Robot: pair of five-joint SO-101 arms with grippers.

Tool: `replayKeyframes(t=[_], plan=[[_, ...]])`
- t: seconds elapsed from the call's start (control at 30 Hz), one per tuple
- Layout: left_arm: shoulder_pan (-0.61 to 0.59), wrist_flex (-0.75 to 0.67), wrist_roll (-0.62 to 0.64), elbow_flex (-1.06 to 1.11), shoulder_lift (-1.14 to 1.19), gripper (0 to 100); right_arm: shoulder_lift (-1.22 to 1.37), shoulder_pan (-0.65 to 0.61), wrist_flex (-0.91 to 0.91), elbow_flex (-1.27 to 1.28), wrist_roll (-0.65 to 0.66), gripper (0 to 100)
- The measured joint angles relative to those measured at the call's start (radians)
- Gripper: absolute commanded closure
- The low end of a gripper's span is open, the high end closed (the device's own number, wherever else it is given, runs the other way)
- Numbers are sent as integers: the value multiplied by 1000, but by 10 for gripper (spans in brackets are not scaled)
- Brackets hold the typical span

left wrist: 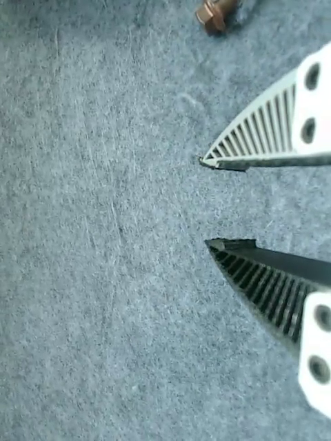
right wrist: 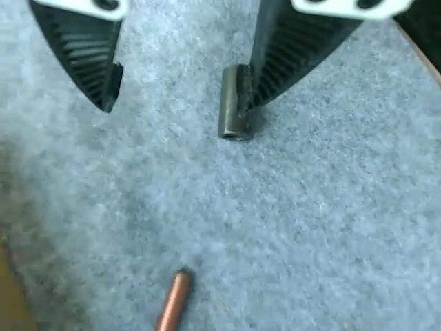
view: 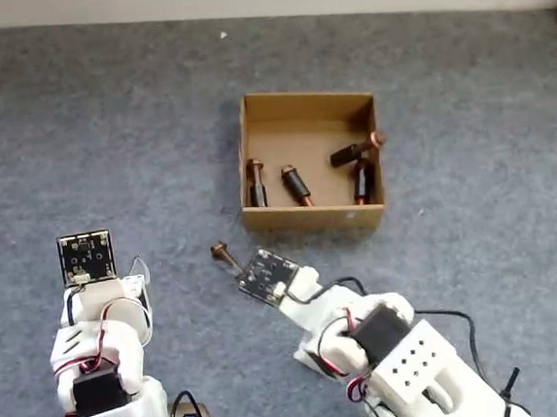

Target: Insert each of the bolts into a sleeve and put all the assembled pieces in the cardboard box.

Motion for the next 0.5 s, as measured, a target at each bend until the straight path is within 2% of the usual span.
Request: replayKeyframes(t=[0.2, 0.4, 0.5], plan=[[0, 0, 0, 0, 0, 811, 43, -55, -83, 103, 0, 746], [0, 0, 0, 0, 0, 811, 236, -149, -181, 107, -9, 746], [0, 0, 0, 0, 0, 811, 350, -157, -241, 107, -37, 746]])
